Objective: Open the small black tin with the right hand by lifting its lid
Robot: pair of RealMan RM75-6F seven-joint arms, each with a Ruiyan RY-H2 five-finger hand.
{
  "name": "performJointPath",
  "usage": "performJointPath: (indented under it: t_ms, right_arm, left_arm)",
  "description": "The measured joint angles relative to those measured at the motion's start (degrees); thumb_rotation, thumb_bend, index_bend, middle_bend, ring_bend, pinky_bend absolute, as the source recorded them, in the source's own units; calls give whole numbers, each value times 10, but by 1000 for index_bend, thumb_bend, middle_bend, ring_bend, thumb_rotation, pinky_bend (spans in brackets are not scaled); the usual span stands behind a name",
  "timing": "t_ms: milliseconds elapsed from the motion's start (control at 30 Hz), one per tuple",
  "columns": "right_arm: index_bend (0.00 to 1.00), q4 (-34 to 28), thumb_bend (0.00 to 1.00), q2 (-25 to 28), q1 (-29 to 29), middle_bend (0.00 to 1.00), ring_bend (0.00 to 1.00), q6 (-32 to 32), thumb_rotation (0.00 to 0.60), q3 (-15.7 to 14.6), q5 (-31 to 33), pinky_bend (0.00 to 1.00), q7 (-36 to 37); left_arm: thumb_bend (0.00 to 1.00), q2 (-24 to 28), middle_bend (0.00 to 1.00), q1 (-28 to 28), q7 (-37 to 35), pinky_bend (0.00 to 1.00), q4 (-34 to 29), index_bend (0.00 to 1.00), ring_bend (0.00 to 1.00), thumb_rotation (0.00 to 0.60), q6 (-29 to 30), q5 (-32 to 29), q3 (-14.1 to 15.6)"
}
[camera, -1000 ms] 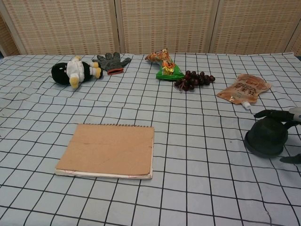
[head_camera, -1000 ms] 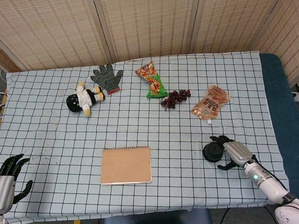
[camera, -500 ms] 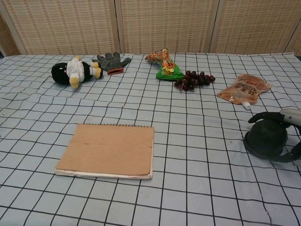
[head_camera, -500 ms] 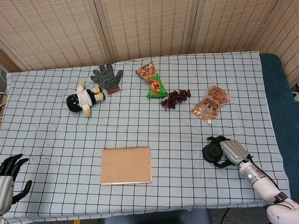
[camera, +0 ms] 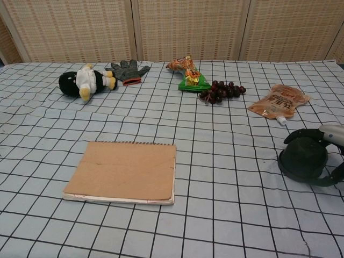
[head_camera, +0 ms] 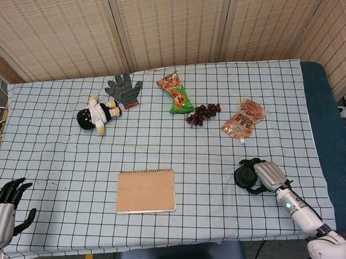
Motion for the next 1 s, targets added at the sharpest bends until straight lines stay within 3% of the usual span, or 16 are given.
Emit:
performJointPath:
  t_ms: [167, 333, 500, 800, 1000]
  right_arm:
    - [232, -4, 119, 3, 2, 331, 174, 2, 600, -6, -13, 356, 1]
    - [368, -6, 123, 1, 0, 339, 189, 14, 600, -8, -19, 356, -7]
    - [505, -2, 123, -4, -6, 409, 246, 36, 600, -7, -24, 370, -17]
    - [557, -2, 123, -4, -18, 436, 278, 83, 600, -4, -45, 403, -12]
    - [567, -11, 123, 1, -20, 438, 279, 115, 600, -6, -86, 404, 45]
  left_arm:
    - [339, 0, 144, 0, 0, 414, 0, 225, 133, 600, 0, 0, 0]
    - [340, 0, 143, 0, -1, 414, 0, 226, 133, 600, 0, 0, 0]
    - [341, 1, 144, 0, -3, 414, 0, 226, 133, 600, 1, 0, -1]
    - [341, 0, 144, -1, 0, 414, 1, 227, 132, 600, -2, 0, 0]
    - [340, -1, 144, -1, 3, 414, 1, 226, 133, 600, -4, -1, 0]
